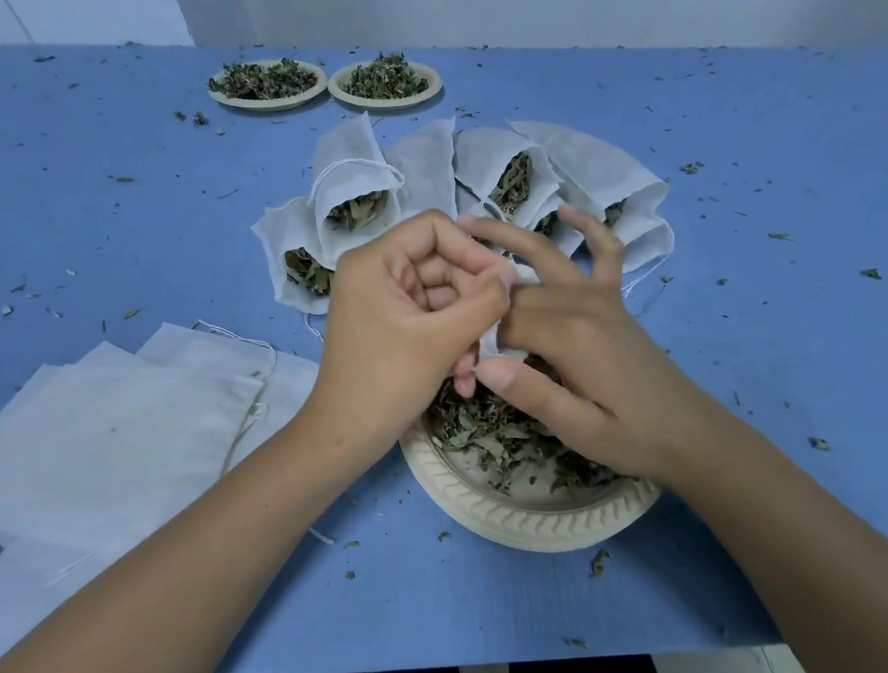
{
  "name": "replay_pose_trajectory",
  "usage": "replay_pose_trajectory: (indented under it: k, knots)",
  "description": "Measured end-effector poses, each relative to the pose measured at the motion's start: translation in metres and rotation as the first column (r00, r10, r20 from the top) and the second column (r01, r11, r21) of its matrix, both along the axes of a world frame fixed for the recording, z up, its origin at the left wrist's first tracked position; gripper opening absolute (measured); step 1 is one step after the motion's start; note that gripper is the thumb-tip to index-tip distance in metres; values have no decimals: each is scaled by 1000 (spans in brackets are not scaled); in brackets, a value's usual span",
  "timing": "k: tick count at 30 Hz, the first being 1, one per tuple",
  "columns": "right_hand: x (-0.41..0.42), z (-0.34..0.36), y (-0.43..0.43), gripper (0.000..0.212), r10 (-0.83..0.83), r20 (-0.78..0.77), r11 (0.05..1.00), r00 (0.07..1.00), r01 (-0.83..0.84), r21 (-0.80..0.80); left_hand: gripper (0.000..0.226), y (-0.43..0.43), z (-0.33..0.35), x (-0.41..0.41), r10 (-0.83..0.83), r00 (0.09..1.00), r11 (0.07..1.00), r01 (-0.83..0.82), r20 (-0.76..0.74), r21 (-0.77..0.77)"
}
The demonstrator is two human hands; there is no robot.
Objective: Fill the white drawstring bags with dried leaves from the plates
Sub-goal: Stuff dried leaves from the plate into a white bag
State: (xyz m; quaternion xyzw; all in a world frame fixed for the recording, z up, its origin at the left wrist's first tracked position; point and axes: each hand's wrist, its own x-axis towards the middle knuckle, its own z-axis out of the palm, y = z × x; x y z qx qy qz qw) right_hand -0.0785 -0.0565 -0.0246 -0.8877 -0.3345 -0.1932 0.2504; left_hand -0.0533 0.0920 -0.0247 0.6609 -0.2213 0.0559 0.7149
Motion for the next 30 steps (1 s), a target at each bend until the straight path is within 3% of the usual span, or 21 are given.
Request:
replay_pose_trajectory:
  k: [1,4,6,8,10,13,19,22,25,30]
  knots:
    - [0,1,0,21,26,-47,999,999,-24,46,18,0,0,0,14,1000,1000,-14,0,-2]
    - [2,8,-17,29,-25,-91,918,996,59,392,18,5,1,6,143,990,989,-143,-7,-33]
    - [5,13,-32,26,-58,-108,876,992,103,472,18,7,2,10,230,973,972,-230,-11,-38]
    - [5,14,-33,22,-10,-259,929,966,105,355,18,7,2,11,268,963,963,-269,-21,-33]
    - [5,9,-26,37,-7,-427,985,904,80,154,18,7,1,10,263,964,964,-264,-29,-19]
    - [7,-6,-14,53,-110,-466,992,878,69,-104,17,5,0,9,237,970,971,-238,-49,-22]
    - [9,-6,-14,20,-124,-428,989,895,148,23,17,5,-1,9,232,970,972,-234,-74,-15]
    - [9,2,-22,28,-106,-477,989,873,143,42,18,5,-2,9,228,972,973,-229,-62,-8]
    - [10,2,-25,35,-179,-470,984,864,158,-84,18,6,-2,9,235,970,972,-236,-55,-10]
    - [9,2,-25,19,-107,-461,985,881,157,70,19,5,-3,9,230,971,973,-231,-66,-2]
